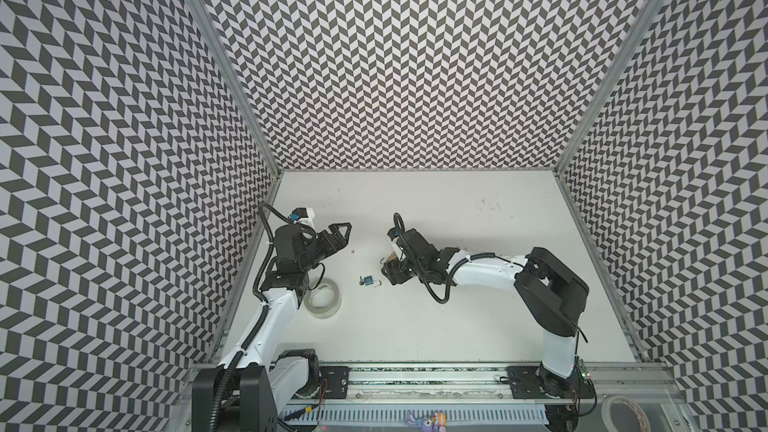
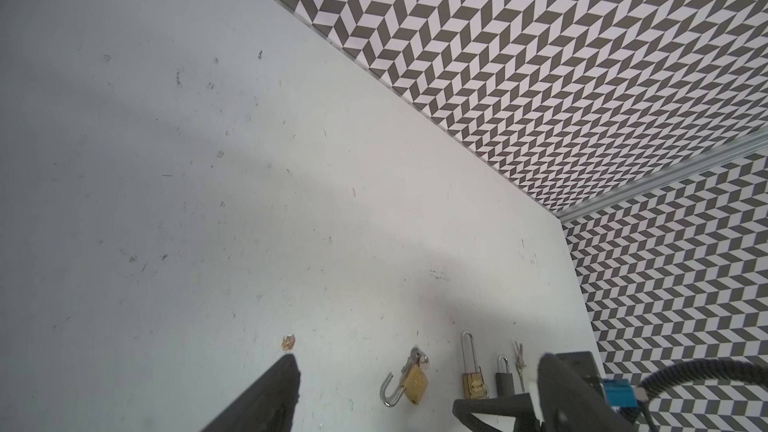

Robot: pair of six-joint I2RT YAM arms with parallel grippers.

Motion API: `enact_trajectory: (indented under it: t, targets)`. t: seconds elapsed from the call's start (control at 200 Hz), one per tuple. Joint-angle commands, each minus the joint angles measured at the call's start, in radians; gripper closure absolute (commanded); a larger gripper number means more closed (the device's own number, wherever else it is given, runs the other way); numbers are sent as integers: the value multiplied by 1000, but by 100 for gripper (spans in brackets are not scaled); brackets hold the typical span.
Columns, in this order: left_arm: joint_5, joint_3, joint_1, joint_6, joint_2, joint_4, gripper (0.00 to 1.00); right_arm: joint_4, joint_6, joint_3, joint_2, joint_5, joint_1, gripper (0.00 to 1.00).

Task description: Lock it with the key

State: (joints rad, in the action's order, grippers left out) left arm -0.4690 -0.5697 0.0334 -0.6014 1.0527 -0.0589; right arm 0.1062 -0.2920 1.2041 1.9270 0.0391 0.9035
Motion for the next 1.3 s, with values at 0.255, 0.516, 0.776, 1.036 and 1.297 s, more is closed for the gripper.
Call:
enact_trajectory:
  t: [0.255,0.516,0.776,1.036,1.297]
  targets:
    - [39,-81,-110,82,-40,69,11,-158,553,-17,-31,251,-126,6]
    - [41,-90,-127,77,-46,76,11,68,970,127,61,349,-181,4]
    - [-87,-117,-18,47,-30,59,11,335,1251,330,190,442,-185,13]
    - [-100,-130,6,66,-27,93,11,436,1337,450,290,490,-185,19]
    - [-106,-131,13,66,-22,95,11,471,1337,517,352,535,-190,29]
